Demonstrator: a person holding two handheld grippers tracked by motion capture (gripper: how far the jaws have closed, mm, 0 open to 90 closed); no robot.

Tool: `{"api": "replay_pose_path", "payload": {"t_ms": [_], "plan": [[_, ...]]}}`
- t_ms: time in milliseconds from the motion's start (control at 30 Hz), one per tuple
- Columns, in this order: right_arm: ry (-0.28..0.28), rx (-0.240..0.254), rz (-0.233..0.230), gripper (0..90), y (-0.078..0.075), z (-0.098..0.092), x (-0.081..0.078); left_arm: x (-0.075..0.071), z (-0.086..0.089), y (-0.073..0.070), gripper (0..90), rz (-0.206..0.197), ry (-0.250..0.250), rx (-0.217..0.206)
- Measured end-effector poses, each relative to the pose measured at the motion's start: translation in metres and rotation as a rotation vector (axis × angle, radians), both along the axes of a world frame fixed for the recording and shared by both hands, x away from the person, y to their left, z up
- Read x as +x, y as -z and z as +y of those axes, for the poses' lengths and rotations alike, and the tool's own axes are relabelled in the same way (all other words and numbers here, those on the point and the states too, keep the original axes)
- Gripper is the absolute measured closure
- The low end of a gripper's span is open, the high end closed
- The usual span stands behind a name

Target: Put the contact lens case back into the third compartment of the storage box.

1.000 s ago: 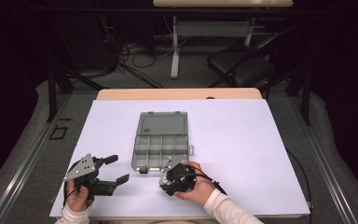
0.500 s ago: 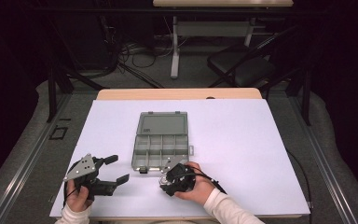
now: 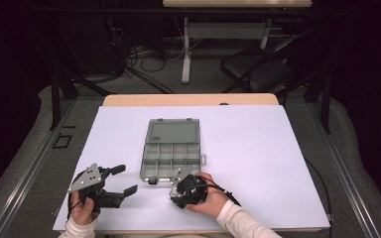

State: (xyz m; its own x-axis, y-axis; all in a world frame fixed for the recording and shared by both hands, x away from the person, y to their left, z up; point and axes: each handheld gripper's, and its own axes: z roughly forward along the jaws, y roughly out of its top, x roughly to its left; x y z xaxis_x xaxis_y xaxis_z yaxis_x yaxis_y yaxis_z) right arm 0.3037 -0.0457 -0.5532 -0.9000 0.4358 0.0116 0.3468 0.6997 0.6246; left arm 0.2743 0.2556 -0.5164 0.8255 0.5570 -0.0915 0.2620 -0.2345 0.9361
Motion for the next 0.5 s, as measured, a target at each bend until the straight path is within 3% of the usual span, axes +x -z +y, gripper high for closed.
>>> {"api": "replay_pose_path", "payload": {"t_ms": [500], "plan": [[-0.007,-0.001,-0.001,48.2,0.0000,-0.0003,0.0001,0.0002,0.0003,0.0001,16.0,0.001,-0.002,0.001]]}}
